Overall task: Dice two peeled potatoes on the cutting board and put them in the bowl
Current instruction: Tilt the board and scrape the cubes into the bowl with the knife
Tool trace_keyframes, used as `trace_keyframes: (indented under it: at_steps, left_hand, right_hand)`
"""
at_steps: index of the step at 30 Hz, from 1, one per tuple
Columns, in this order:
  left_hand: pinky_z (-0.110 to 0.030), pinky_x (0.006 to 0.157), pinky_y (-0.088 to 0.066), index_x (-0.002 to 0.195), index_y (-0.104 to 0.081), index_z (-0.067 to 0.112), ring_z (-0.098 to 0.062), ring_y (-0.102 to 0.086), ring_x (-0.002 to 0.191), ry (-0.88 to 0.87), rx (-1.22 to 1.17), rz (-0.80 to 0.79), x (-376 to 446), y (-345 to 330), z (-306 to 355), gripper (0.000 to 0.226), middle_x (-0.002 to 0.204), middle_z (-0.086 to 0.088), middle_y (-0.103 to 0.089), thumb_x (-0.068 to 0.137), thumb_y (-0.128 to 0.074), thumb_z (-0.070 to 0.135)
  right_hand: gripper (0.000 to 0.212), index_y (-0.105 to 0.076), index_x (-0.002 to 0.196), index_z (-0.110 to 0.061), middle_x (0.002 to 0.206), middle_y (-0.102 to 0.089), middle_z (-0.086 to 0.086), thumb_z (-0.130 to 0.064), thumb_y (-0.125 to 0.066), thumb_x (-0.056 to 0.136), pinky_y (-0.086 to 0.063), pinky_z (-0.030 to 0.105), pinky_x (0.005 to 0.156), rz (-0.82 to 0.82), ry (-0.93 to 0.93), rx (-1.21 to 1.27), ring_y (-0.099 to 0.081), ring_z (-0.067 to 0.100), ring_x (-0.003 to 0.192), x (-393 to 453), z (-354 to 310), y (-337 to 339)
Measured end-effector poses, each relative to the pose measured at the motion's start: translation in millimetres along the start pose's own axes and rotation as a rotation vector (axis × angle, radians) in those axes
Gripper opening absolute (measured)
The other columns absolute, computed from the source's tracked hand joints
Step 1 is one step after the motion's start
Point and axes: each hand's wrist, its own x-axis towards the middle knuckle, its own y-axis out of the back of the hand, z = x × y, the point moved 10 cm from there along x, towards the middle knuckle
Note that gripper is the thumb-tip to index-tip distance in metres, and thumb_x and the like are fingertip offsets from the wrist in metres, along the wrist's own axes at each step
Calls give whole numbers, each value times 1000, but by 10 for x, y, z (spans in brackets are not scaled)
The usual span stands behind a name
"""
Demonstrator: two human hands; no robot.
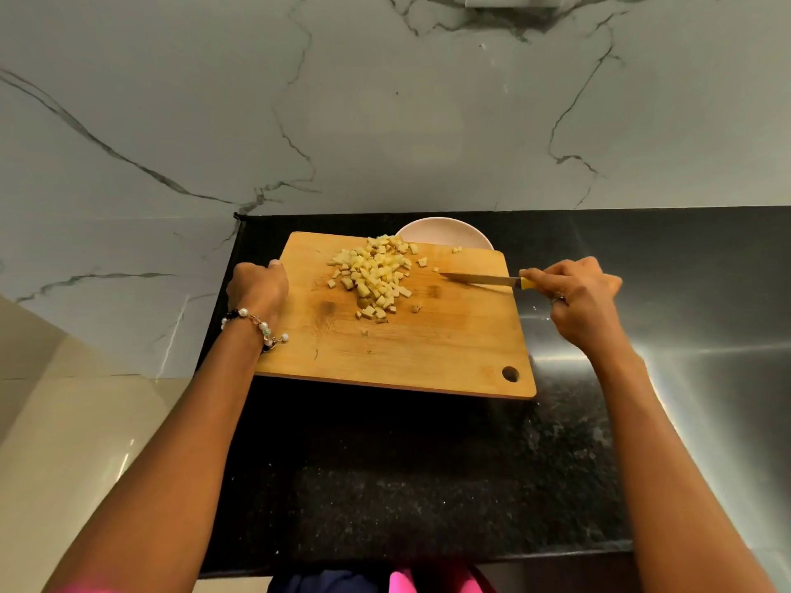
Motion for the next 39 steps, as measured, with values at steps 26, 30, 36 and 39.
trace_keyframes:
  at_steps: [26, 30, 36, 39]
  left_hand:
    - [-32, 63, -44, 103, -59, 6, -20, -58, 78, -1, -46, -60, -136, -214, 130, 26, 100, -8, -62, 93, -52, 29]
    - [-30, 60, -42, 96, -60, 7, -16, -54, 69, -7, -43, -56, -142, -209, 117, 23, 94, -7, -62, 93, -52, 29]
    - [-32, 68, -45, 81, -57, 10, -16, -53, 66, -18, -30, -56, -148, -261, 106, 24, 85, -5, -59, 94, -52, 29]
    - [-33, 71, -47, 80, -57, 10, -16, -53, 67, -14, -29, -68, -140, -300, 117, 25, 79, -3, -57, 94, -52, 30]
  right_hand:
    - [41, -73, 106, -19, 89, -65, 4, -2, -49, 79, -16, 39, 70, 93, 134, 157, -48, 33, 88, -177, -457, 34]
    - [40, -72, 110, -17, 94, -64, 8, 8, -60, 82, -17, 41, 73, 128, 57, 115, -48, 35, 95, -122, -346, -41]
    - [37, -69, 116, -18, 100, -61, 8, 3, -59, 87, -24, 48, 84, 78, -44, 120, -42, 31, 104, 62, -205, -193]
    - [35, -67, 118, -18, 100, -60, 8, 0, -56, 90, -24, 49, 86, 69, -68, 112, -41, 30, 106, 166, -146, -208]
